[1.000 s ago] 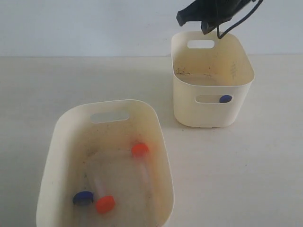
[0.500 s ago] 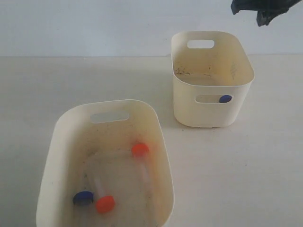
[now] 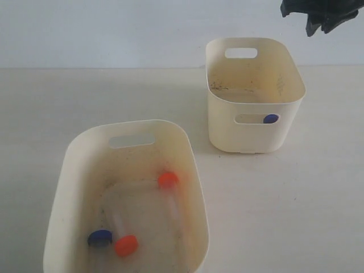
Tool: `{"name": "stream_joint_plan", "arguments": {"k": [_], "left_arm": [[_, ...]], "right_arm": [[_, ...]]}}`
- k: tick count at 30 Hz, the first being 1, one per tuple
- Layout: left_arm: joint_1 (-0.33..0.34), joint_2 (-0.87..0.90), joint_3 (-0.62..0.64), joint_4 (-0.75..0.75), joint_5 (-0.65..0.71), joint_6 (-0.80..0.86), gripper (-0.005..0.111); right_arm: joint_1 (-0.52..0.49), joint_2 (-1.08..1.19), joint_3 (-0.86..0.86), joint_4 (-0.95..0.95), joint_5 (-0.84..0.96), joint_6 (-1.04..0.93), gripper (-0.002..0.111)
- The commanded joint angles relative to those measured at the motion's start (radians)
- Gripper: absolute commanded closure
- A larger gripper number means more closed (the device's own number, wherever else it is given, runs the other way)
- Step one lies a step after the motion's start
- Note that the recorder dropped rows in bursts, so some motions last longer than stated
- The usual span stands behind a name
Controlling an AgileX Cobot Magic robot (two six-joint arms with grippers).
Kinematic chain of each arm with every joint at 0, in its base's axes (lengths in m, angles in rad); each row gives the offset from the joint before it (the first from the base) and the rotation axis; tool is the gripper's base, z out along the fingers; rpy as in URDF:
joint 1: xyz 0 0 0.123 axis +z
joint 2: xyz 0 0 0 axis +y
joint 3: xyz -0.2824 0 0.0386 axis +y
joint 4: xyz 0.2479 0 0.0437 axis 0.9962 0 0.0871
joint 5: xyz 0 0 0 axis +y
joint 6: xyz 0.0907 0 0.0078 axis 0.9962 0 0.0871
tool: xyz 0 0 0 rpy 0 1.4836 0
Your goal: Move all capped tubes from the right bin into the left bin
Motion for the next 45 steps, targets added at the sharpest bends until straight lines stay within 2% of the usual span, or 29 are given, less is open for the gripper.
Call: {"name": "stream_joint_plan", "arguments": {"k": [1,7,13,19,32,45], "left_arm": [[0.001,0.000,-0.004,-0.011,-0.015,-0.012,0.102],[0.001,0.000,-0.004,-0.011,-0.015,-0.012,0.102],[0.001,0.000,-0.004,-0.011,-0.015,-0.012,0.102],[0.001,0.000,-0.004,-0.011,-0.015,-0.012,0.102],[0.001,0.000,-0.004,-0.011,-0.015,-0.012,0.102],[0.001,0.000,-0.004,-0.011,-0.015,-0.012,0.102]], "right_arm": [[0.072,-0.004,-0.006,0.024,0.010,0.047,0.071],[0.200,0.005,-0.006,0.022,-0.008,0.064,0.072],[0.249,0.005,-0.006,0.011,0.038,0.164,0.072],[0.253,0.040,-0.042,0.011,0.099,0.187,0.072],[0.253,0.261,-0.313,-0.002,0.207,0.211,0.072],[0.262,0.335,-0.315,-0.051,0.207,0.263,0.072]]}}
